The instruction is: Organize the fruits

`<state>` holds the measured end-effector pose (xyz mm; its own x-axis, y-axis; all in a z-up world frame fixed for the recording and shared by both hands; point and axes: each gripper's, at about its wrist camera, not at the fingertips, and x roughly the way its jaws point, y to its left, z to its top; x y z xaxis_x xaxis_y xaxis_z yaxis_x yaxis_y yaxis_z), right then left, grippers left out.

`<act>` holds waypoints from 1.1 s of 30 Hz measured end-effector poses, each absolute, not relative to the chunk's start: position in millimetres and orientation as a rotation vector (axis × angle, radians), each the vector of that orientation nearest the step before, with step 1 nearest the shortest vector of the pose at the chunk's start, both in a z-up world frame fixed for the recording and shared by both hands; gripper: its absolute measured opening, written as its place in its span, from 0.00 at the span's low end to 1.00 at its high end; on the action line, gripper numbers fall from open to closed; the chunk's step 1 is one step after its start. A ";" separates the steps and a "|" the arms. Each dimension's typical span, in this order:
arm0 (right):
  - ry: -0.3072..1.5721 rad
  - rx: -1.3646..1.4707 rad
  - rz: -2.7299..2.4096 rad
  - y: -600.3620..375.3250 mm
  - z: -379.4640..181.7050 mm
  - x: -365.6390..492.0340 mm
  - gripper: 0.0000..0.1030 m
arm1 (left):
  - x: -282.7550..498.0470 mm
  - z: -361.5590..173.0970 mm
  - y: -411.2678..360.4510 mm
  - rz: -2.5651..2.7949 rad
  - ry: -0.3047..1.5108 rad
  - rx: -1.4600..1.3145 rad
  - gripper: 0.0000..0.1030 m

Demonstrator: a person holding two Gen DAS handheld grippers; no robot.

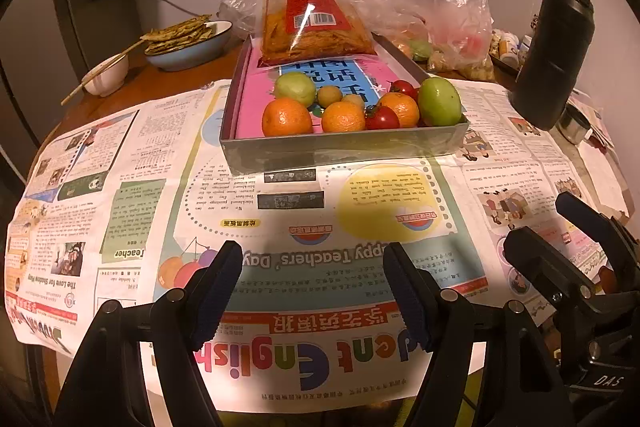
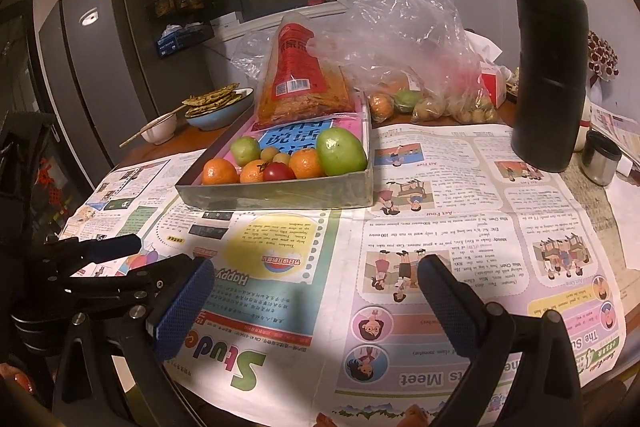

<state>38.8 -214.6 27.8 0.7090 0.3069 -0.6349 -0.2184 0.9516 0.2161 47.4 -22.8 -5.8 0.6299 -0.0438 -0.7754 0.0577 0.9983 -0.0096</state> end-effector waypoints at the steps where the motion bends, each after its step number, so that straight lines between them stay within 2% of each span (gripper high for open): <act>1: 0.727 0.128 0.291 -214.7 27.6 38.5 0.99 | 47.3 -5.9 -22.6 -0.058 0.887 0.016 0.72; 33: 0.713 0.129 0.290 -216.2 31.2 38.5 0.99 | 45.7 -5.2 -23.0 -0.057 0.872 0.027 0.72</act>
